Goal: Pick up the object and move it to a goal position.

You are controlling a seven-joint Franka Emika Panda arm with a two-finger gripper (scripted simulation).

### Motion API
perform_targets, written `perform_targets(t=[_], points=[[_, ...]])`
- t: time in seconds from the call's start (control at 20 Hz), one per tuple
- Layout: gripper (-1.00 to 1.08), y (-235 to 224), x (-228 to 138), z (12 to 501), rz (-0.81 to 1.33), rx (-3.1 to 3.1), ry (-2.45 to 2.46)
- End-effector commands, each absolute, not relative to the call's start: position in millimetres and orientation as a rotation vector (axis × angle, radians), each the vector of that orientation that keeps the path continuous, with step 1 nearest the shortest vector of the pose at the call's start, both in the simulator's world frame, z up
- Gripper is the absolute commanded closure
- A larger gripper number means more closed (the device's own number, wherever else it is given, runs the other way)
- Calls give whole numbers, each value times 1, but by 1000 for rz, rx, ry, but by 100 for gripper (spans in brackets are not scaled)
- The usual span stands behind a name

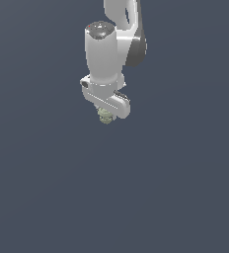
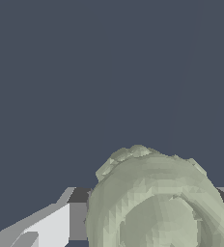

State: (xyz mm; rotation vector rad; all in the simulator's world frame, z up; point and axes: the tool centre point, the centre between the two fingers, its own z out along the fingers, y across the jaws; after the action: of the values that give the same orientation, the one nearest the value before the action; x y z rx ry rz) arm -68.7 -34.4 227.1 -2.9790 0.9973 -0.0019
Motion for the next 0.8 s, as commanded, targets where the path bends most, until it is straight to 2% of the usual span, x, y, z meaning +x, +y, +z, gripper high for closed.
perform_targets(t=[0.0, 0.75], points=[[108, -30, -75, 256, -2, -2980, 998], [108, -6, -103, 413, -1, -2981, 998]])
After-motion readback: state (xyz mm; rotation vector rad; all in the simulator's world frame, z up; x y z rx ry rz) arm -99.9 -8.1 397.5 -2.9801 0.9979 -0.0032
